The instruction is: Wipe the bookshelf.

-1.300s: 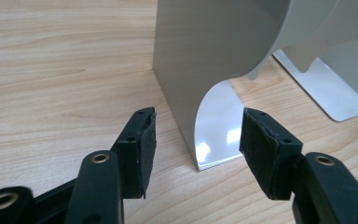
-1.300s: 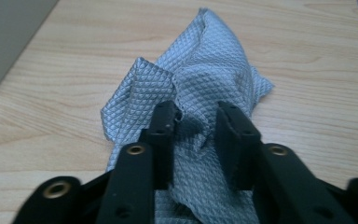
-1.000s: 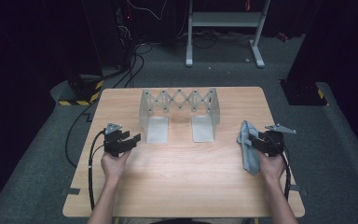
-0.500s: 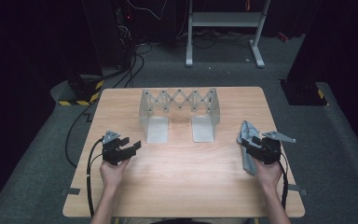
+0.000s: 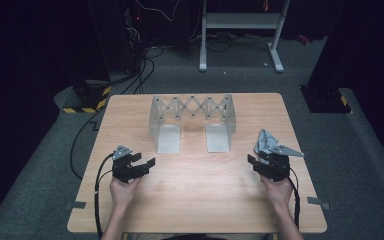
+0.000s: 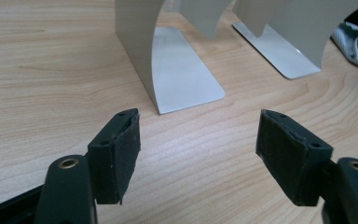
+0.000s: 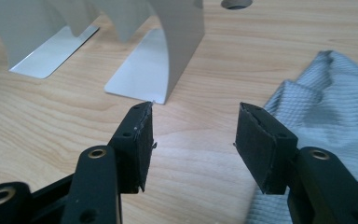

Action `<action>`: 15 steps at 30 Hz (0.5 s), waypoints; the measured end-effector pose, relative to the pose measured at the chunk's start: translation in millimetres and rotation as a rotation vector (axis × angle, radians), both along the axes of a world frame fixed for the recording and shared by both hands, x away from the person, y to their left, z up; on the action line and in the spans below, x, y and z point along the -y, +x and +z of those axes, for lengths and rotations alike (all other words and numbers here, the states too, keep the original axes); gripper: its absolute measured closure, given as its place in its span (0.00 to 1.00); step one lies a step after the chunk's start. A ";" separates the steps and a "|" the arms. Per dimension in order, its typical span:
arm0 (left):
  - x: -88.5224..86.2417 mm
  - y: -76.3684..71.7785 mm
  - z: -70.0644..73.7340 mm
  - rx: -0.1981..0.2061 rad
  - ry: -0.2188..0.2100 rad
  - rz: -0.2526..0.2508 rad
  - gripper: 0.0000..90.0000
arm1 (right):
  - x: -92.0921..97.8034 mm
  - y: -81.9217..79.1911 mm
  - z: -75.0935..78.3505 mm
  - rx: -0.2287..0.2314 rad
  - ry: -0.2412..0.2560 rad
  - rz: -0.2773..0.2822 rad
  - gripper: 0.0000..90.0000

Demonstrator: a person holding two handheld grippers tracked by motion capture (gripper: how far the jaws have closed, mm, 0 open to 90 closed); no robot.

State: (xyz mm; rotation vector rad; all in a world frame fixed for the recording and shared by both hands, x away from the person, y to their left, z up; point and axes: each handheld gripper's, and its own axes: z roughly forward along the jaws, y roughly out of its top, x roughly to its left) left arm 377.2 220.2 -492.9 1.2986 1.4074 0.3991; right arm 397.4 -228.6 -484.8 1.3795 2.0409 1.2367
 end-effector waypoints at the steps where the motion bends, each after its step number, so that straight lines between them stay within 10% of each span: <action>1: 1.3 -1.1 -0.8 0.002 -0.001 -0.005 0.34 | -2.2 -0.5 -1.0 -0.002 -0.002 0.005 0.52; 15: 20.9 -9.2 -14.3 -0.020 0.035 -0.051 0.31 | -28.7 -5.6 -12.5 -0.021 -0.032 0.071 0.52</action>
